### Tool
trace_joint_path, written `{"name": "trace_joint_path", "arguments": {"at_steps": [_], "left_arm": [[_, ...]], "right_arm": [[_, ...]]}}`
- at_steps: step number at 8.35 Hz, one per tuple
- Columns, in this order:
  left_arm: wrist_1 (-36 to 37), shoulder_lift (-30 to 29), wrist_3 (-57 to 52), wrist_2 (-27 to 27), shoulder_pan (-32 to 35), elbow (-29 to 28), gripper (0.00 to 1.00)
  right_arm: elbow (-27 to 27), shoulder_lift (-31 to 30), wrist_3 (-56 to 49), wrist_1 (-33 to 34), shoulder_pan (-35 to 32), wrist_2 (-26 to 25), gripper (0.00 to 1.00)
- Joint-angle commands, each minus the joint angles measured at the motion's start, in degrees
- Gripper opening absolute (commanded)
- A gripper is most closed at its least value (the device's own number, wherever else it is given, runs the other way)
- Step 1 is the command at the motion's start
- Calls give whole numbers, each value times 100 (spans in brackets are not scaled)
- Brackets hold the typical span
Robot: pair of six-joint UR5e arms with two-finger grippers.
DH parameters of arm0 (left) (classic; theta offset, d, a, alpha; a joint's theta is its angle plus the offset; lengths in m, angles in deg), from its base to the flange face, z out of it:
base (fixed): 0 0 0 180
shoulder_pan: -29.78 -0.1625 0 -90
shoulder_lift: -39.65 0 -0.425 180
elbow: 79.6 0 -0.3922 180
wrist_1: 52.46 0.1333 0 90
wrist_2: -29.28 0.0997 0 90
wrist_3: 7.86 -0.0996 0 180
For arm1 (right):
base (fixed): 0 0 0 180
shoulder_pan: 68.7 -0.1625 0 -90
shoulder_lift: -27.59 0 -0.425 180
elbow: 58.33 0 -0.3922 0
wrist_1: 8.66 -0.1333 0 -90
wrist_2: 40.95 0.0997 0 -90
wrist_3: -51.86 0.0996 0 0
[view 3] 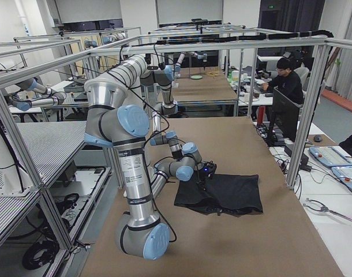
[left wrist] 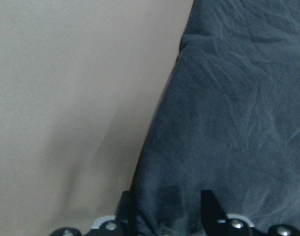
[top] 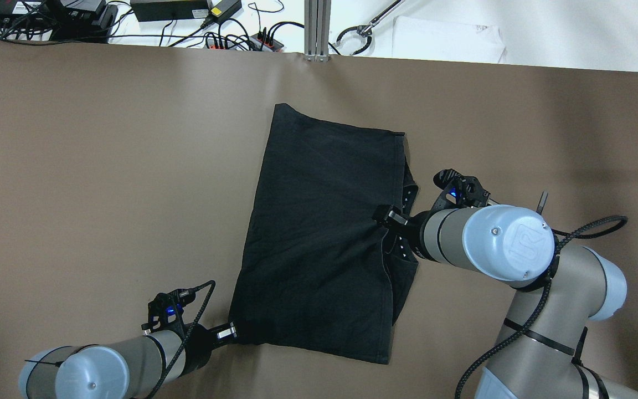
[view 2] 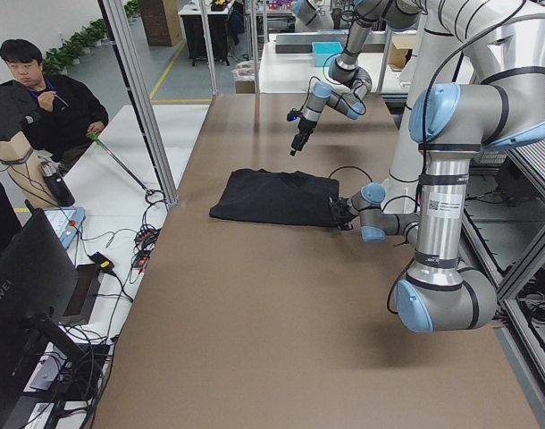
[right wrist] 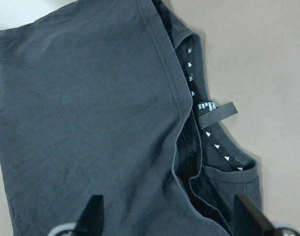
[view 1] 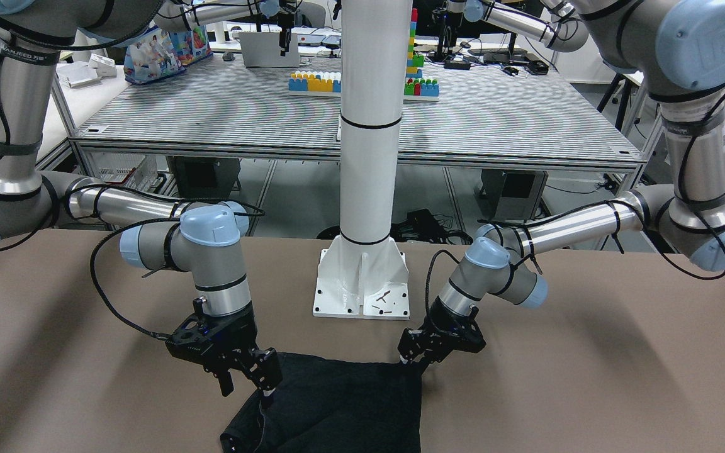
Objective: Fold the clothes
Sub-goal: 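Move the left gripper to the near corner while the right gripper grasps the near edge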
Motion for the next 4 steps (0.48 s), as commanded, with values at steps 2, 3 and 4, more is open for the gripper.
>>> {"name": "trace_joint_path", "arguments": {"at_steps": [2, 3, 4], "left_arm": [[0, -1, 0, -3, 0, 16, 0], [0, -10, 0, -2, 0, 16, 0], [0, -28, 0, -2, 0, 16, 0]], "right_arm": [[-8, -35, 52, 0, 9, -7, 93], [9, -70, 244, 0, 70, -94, 93], [-8, -174, 377, 0, 236, -312, 93]]}}
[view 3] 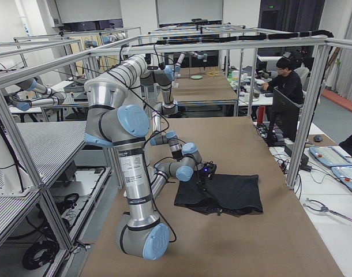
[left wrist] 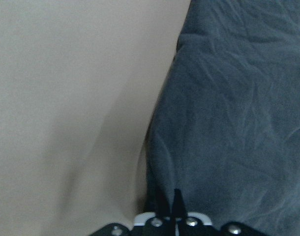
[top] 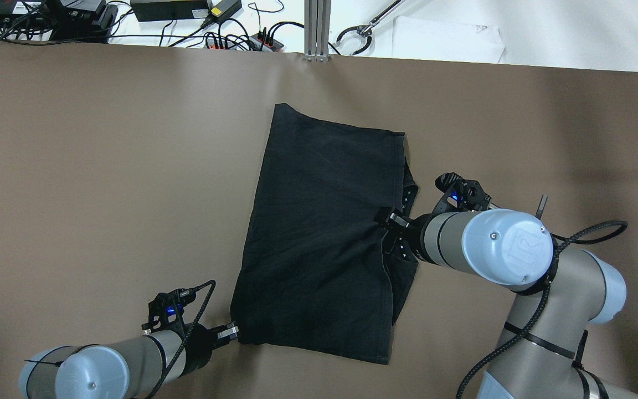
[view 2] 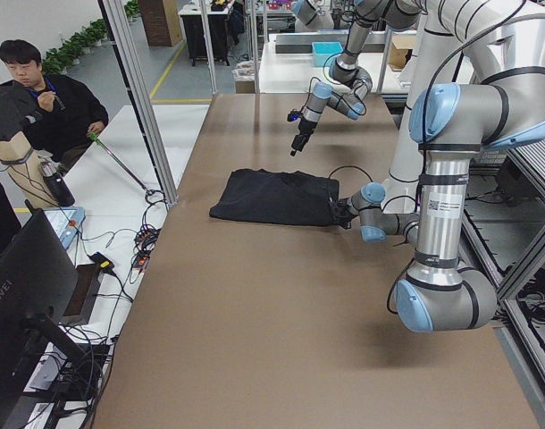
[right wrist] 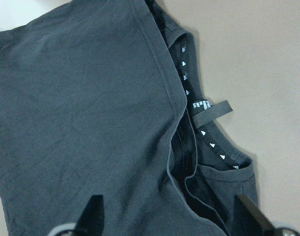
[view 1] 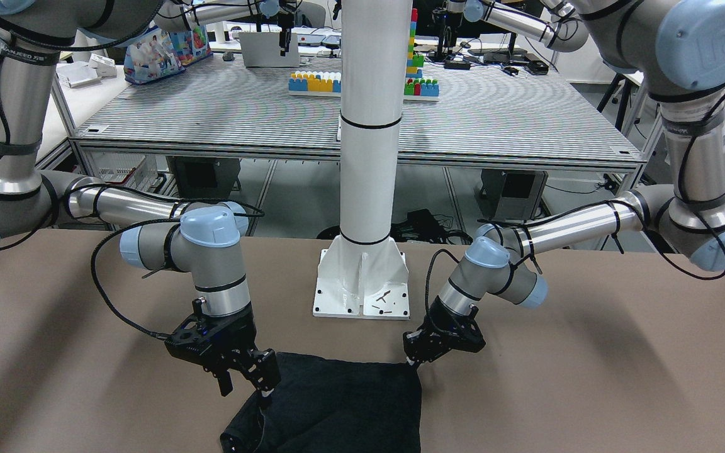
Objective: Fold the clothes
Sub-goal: 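Move the left gripper to the near corner while the right gripper grasps the near edge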
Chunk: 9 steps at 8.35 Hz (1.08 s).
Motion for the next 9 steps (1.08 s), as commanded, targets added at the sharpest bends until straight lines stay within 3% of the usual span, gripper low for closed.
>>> {"name": "trace_joint_path", "arguments": {"at_steps": [1, 2, 4, 5, 9], "left_arm": [[0, -81, 0, 19, -2, 4, 0], [9, -125, 0, 80, -2, 4, 0], [17, -126, 0, 90, -2, 12, 0], [17, -126, 0, 90, -2, 12, 0], [17, -126, 0, 203, 7, 12, 0]], "right_arm": [[-9, -335, 528, -9, 428, -431, 92], [8, -476, 766, -157, 657, -580, 92], [78, -1063, 1014, -1251, 1227, -1106, 91], [218, -1118, 1345, -1500, 1483, -1535, 91], [842, -1066, 1770, -2039, 2030, -2154, 82]]}}
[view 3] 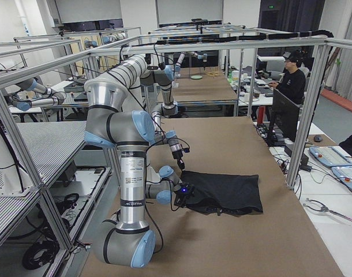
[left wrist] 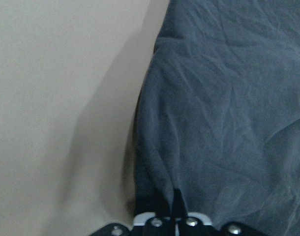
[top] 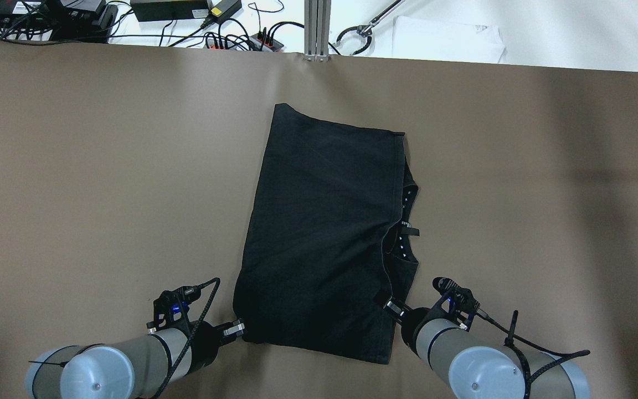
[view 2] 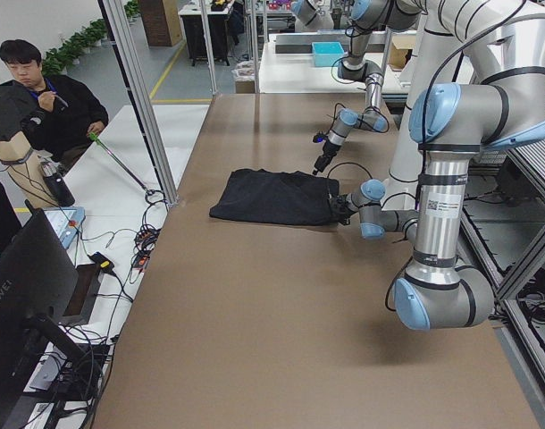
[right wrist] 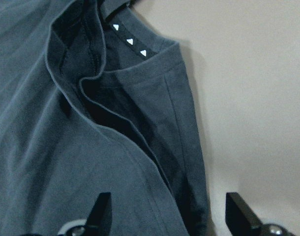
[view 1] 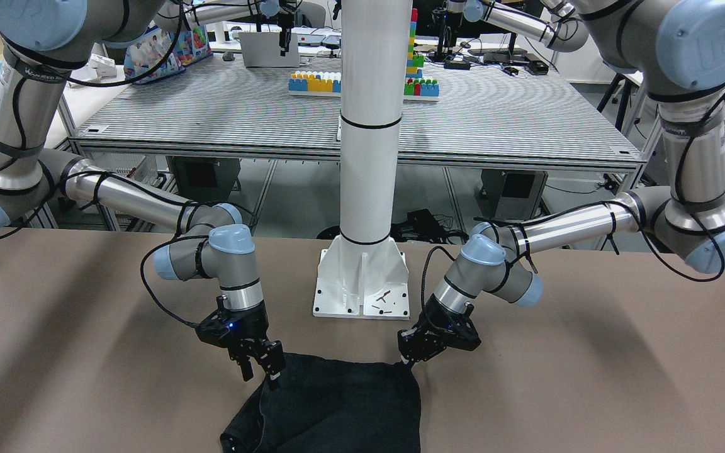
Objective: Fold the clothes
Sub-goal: 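Grasp the near edge with both grippers and lift it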
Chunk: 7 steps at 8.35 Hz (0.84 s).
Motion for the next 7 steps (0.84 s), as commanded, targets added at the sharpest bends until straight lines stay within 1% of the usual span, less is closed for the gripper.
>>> {"name": "trace_joint_path", "arguments": {"at_steps": [1, 3, 4, 5, 6, 7], "left_arm": [[0, 7, 0, 95, -3, -17, 0], [0, 24, 0, 103, -3, -17, 0], [0, 16, 0, 95, -3, -17, 0], [0, 33, 0, 103, -3, -17, 0], [0, 33, 0, 103, -3, -17, 0], [0, 33, 0, 103, -3, -17, 0]], "right_arm": [[328, 45, 165, -141, 234, -255, 81], [328, 45, 262, -141, 313, -281, 77], [328, 80, 332, -141, 348, -404, 68], [337, 211, 507, -80, 349, -422, 48], [337, 239, 534, -62, 349, -422, 33], [337, 248, 535, -53, 349, -422, 21]]}}
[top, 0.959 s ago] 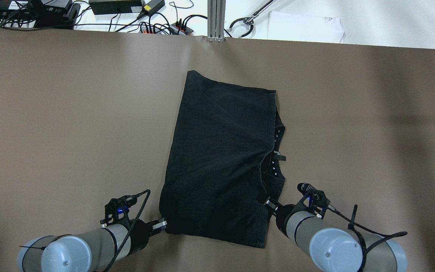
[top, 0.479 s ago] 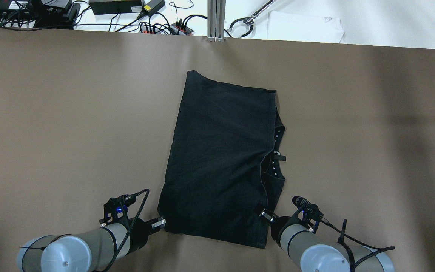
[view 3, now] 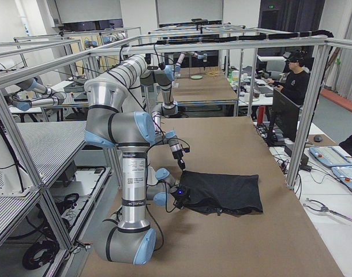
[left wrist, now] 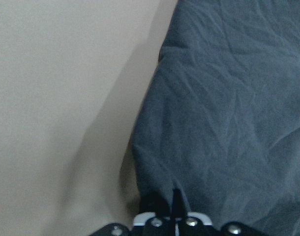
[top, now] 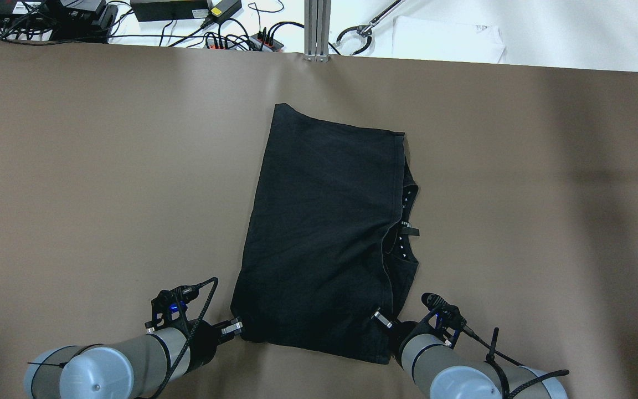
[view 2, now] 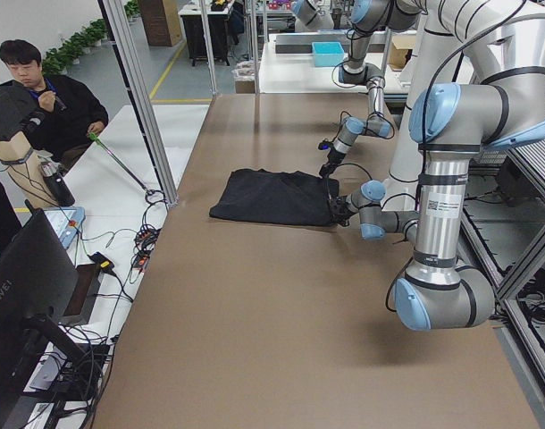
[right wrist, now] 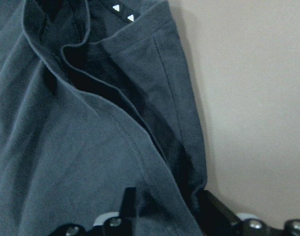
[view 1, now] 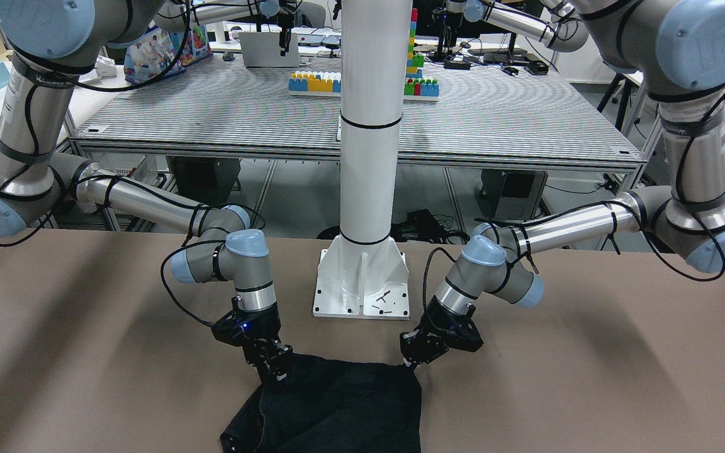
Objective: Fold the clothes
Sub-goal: 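Grasp the near edge with both grippers and lift it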
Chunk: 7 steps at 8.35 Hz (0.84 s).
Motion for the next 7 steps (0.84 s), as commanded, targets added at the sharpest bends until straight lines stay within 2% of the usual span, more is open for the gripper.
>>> {"name": "trace_joint_path", "arguments": {"at_steps": [1, 2, 5, 6, 7], "left_arm": [[0, 13, 0, 1, 0, 0, 0], [0, -4, 0, -7, 8, 0, 0], [0, -22, -44, -77, 35, 306, 0], [-9, 21, -61, -208, 35, 464, 0], [0, 65, -62, -584, 35, 796, 0]], "right_arm": [[4, 50, 67, 42, 7, -18, 8], [-22, 50, 67, 42, 7, -18, 0], [-459, 7, -38, 42, -63, 34, 0], [-714, -107, -256, 50, -81, 122, 0], [-934, -256, -276, 51, -29, 236, 0]]}}
